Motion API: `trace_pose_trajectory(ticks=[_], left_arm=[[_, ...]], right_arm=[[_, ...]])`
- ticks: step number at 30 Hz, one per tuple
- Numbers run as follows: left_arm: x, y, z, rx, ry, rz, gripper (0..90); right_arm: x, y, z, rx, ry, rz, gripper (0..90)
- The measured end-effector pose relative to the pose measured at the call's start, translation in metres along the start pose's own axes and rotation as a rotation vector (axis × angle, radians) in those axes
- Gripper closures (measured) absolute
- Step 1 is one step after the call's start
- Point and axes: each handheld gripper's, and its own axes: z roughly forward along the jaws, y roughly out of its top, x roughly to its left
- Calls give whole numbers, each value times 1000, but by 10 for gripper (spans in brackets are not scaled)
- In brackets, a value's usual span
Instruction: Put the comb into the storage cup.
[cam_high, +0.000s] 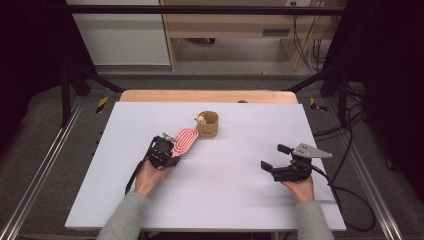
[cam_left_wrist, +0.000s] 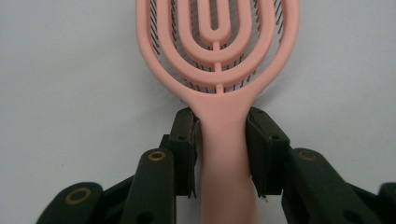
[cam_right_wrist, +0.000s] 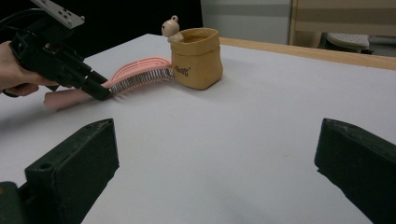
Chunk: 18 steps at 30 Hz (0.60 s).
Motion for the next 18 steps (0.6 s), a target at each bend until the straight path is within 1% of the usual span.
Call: trace_pose_trajectory(ticks=[10, 13, 15, 18], left_arm=[[2, -1, -1, 2, -5, 0, 680], [2, -3, -2, -5, 11, 13, 685], [2, -4, -2, -10, -1, 7, 687], [1, -5, -4, -16, 0, 15, 688]], right_arm=[[0, 0, 0, 1, 1, 1, 2], [0, 0, 0, 1, 0, 1, 2], [0, 0, 0, 1, 0, 1, 2], [0, 0, 0, 2, 1, 0, 2]])
